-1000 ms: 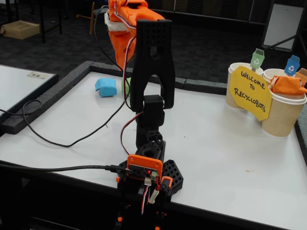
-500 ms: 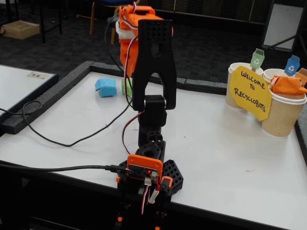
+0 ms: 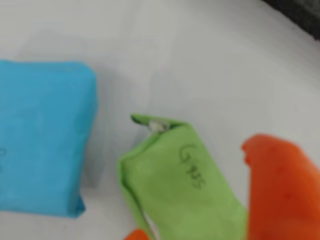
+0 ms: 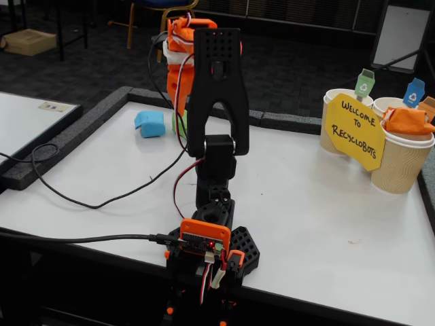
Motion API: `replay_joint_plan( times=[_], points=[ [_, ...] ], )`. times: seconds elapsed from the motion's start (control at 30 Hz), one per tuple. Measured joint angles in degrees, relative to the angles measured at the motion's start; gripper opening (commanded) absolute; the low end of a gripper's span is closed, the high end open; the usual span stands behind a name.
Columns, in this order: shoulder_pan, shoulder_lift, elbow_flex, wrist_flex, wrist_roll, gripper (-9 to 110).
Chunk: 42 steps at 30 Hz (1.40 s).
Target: Sort rubbish by color.
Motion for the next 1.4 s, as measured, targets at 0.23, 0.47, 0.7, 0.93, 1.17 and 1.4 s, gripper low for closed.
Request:
replay_joint_plan(
  times=[0.23, 0.47, 0.7, 0.93, 1.17, 1.4],
  points=[
    [0.0, -5.19, -0.09, -1.67, 0.0, 22],
    [0.44, -8.17, -0.18, -4.13, 0.0, 5],
    [1.76, -8.35, -0.18, -5.8, 0.0, 0],
    [1.76, -8.35, -1.32, -3.52, 0.0, 0],
    [1.76, -5.71, -2.11, 3.34, -6.59, 0],
    [1.85, 9.49, -0.44, 8.17, -21.71, 0]
  ],
)
